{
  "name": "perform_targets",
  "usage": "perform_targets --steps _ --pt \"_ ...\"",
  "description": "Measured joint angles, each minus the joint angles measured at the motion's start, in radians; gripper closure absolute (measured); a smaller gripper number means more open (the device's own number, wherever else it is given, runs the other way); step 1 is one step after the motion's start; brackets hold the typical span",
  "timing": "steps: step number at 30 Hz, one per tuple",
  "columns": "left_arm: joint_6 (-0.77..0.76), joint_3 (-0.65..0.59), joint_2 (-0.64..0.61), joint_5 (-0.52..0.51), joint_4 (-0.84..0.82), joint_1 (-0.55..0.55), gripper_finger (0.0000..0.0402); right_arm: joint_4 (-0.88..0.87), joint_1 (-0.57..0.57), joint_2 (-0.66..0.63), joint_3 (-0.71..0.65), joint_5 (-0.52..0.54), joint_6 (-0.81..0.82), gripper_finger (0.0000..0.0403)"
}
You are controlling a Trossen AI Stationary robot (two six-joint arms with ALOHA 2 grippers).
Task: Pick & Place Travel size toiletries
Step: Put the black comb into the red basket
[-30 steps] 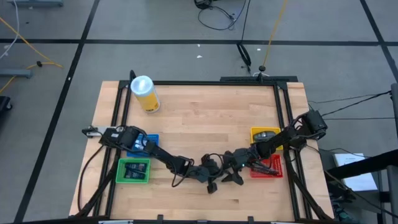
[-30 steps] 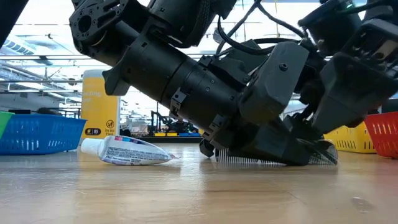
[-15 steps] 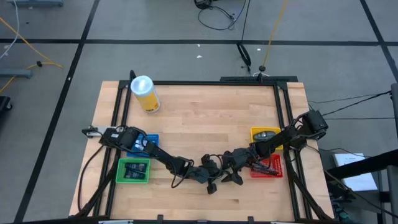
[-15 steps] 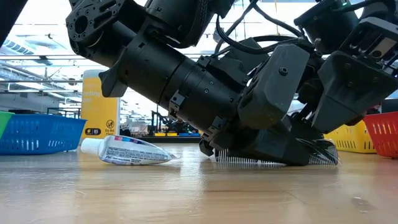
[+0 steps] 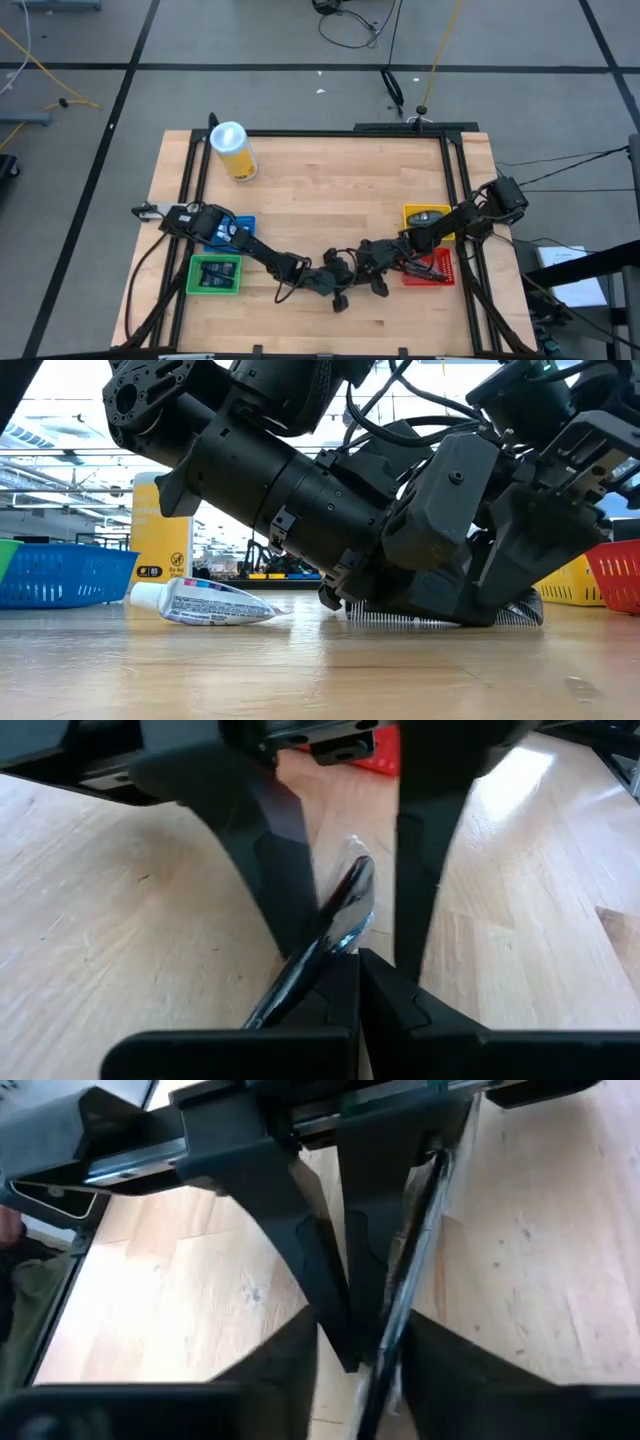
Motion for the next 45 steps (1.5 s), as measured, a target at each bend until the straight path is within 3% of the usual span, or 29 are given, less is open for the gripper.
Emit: perform_targets --steps 3,9,14,17,21,26,28,30,34,37,40,45 --pt "0.013 -0.001 0.000 0.049 0.002 0.003 0.0390 -0.018 0.000 -0.014 -0.001 0.000 -0.003 0.0336" --pt "0.072 0.000 -0.030 0.175 -0.019 0.003 0.0385 -0.220 0.008 -0.122 0.000 0.077 -0.002 0.0356" --pt "0.125 -0.006 -0.147 0.236 -0.182 -0.028 0.0384 -0.346 0.015 -0.242 -0.003 0.140 -0.025 0.0376" --pt "0.131 -0.002 -0.234 0.192 -0.256 -0.043 0.0384 -0.400 0.028 -0.321 -0.009 0.208 -0.043 0.0397" --pt "0.105 -0.002 -0.311 0.091 -0.359 -0.085 0.0384 -0.430 0.054 -0.450 0.009 0.282 -0.041 0.0391" --pt "0.116 0.000 -0.356 -0.143 -0.409 -0.151 0.0384 -0.571 0.091 -0.617 0.086 0.335 -0.052 0.0397" --pt "0.121 0.000 -0.345 -0.225 -0.406 -0.165 0.0385 -0.694 0.116 -0.683 0.139 0.311 -0.002 0.0398" --pt "0.105 -0.001 -0.337 -0.287 -0.413 -0.181 0.0384 -0.924 0.145 -0.730 0.209 0.306 0.093 0.0397" --pt "0.097 -0.002 -0.314 -0.316 -0.403 -0.186 0.0384 -1.458 0.212 -0.762 0.346 0.286 0.364 0.0399" --pt "0.084 -0.002 -0.293 -0.316 -0.384 -0.178 0.0385 -1.666 0.272 -0.762 0.400 0.166 0.551 0.0399" --pt "0.074 -0.002 -0.284 -0.313 -0.383 -0.172 0.0385 -1.723 0.328 -0.762 0.392 0.046 0.687 0.0395" --pt "0.050 -0.002 -0.268 -0.286 -0.381 -0.161 0.0385 -1.716 0.381 -0.734 0.333 0.041 0.755 0.0395"
